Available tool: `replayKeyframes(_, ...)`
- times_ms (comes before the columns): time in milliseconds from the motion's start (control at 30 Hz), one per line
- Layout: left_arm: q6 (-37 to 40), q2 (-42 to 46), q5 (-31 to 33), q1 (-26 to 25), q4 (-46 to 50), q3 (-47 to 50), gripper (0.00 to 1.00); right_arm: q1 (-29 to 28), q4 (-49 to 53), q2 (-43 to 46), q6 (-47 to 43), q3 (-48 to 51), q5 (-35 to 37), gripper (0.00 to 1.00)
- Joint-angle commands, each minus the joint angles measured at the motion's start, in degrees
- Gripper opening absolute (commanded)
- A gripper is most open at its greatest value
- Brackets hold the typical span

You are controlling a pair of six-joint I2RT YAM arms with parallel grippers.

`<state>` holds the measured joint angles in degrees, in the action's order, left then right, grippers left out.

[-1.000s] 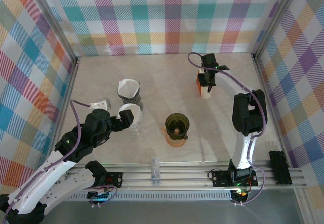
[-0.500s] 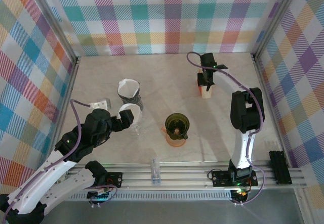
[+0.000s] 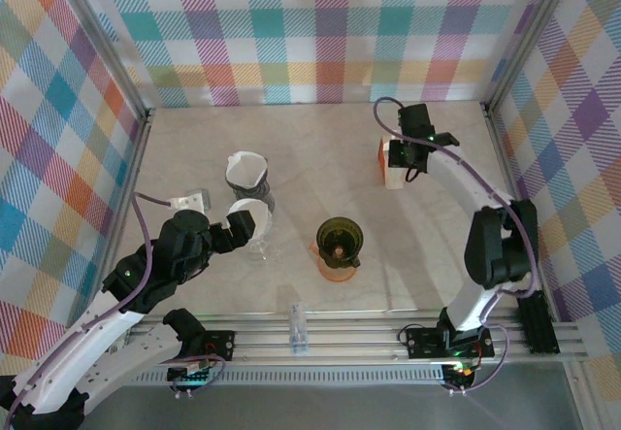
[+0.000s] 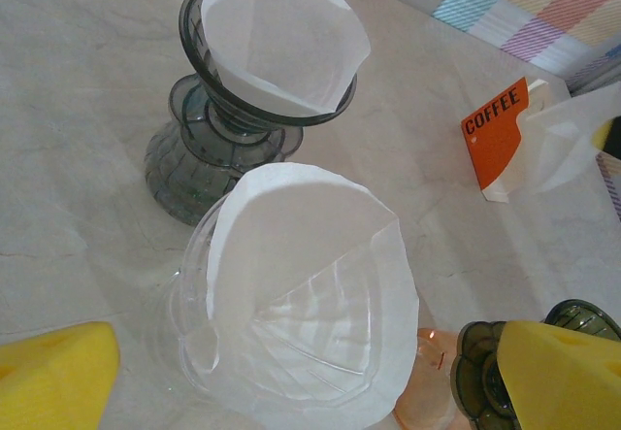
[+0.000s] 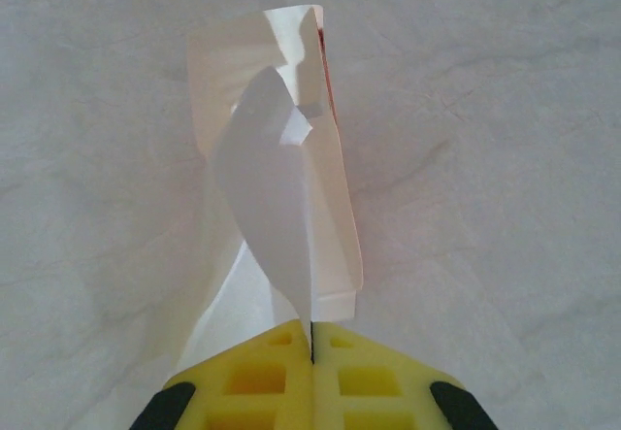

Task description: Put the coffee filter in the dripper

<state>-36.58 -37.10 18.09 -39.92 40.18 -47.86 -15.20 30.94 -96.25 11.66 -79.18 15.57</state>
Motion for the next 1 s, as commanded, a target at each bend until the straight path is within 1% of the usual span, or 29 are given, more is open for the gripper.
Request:
replayKeyframes(0, 0.69, 0.58, -0.25, 0.55, -1.18, -1.45, 1.0, -0.94, 1.4, 6.85, 3.94, 4.15, -2.75, 0.0)
replayKeyframes(133, 1.22, 1.18, -0.67, 0.55, -0.8, -2.15, 1.0, -3.75, 3.22, 16.2, 5.72, 9.43, -4.41, 0.0)
replayKeyframes(267, 1.48, 2.27, -1.14, 0.55, -0.41, -2.46, 1.0, -8.5, 7.67, 24.55, 7.6, 12.42, -6.34, 0.0)
replayKeyframes(367, 1.94, 2.82, -1.65, 0.55, -0.06, -3.09, 1.0, -13.22, 12.44, 30.31, 8.63, 12.05, -7.12, 0.0)
replayKeyframes(500, 2.49, 3.04, -2.26, 0.55, 0.85, -3.95, 1.0, -17.5, 18.76, 35.7, 11.27, 9.1, -12.23, 0.0)
replayKeyframes(633, 2.82, 3.1, -3.75, 0.55, 0.87, -4.13, 1.0, -20.56, 27.3, 36.19, 13.25, 3.88, -16.83, 0.0)
replayKeyframes(800, 3.01, 2.61, -6.53, 0.59, -0.32, -3.32, 1.0, -24.25, 37.98, 32.98, 16.43, -2.19, -21.78, 0.0)
replayKeyframes(967, 2.92, 1.25, -8.47, 0.55, -1.62, -2.57, 1.0, -27.01, 43.69, 29.31, 19.57, -6.15, -24.61, 0.0)
